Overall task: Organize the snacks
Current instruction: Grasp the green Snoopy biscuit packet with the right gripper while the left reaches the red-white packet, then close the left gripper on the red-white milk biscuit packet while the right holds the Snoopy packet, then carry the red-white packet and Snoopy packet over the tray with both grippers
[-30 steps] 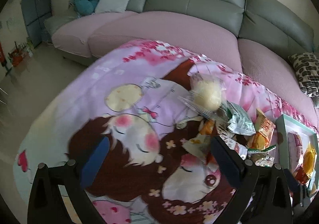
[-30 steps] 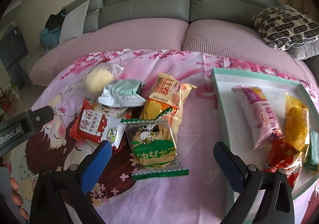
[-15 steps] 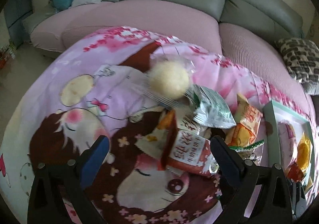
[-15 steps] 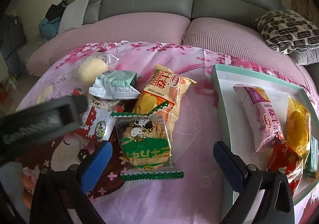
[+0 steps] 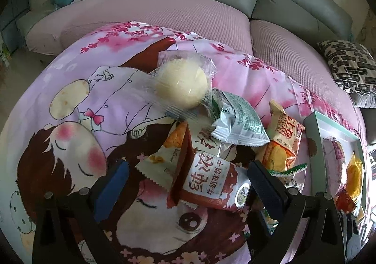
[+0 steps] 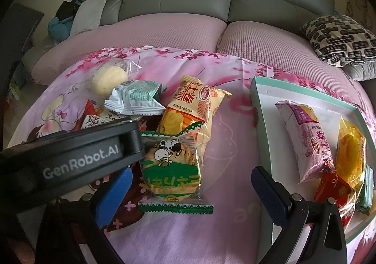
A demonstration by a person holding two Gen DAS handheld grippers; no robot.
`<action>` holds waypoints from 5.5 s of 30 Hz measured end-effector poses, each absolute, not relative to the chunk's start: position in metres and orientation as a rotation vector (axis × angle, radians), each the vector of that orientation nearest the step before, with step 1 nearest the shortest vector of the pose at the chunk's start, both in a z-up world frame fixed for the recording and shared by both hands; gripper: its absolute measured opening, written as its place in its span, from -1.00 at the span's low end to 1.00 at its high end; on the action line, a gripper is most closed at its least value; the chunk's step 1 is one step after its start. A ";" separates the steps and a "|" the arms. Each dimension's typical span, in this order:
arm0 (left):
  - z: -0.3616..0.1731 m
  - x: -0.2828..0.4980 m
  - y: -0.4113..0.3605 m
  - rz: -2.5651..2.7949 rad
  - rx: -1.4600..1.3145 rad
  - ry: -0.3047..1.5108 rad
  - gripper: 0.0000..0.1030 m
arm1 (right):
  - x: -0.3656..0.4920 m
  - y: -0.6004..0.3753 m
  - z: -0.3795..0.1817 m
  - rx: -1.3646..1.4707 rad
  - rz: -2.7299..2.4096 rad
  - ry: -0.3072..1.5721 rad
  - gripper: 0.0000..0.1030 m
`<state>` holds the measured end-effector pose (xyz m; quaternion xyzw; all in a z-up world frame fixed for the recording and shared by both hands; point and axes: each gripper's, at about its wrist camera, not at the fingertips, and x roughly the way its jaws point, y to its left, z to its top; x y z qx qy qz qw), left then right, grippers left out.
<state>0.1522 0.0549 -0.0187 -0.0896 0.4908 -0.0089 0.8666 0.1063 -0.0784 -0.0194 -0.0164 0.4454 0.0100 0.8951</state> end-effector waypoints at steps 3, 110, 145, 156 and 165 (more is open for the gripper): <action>-0.016 0.148 0.060 -0.002 -0.172 1.028 0.96 | 0.106 -0.078 -0.019 -0.035 0.021 0.923 0.99; -0.026 0.129 0.064 -0.047 -0.140 1.119 0.52 | 0.091 -0.072 -0.025 -0.014 0.088 0.997 0.01; 0.041 0.108 0.062 -0.090 -0.158 0.908 0.37 | 0.076 -0.095 0.022 0.038 0.049 0.873 0.00; 0.057 0.108 0.000 -0.204 -0.112 0.872 0.37 | 0.066 -0.150 0.045 0.097 -0.069 0.815 0.00; 0.061 0.106 -0.077 -0.338 -0.035 0.854 0.37 | 0.050 -0.216 0.056 0.168 -0.189 0.779 0.00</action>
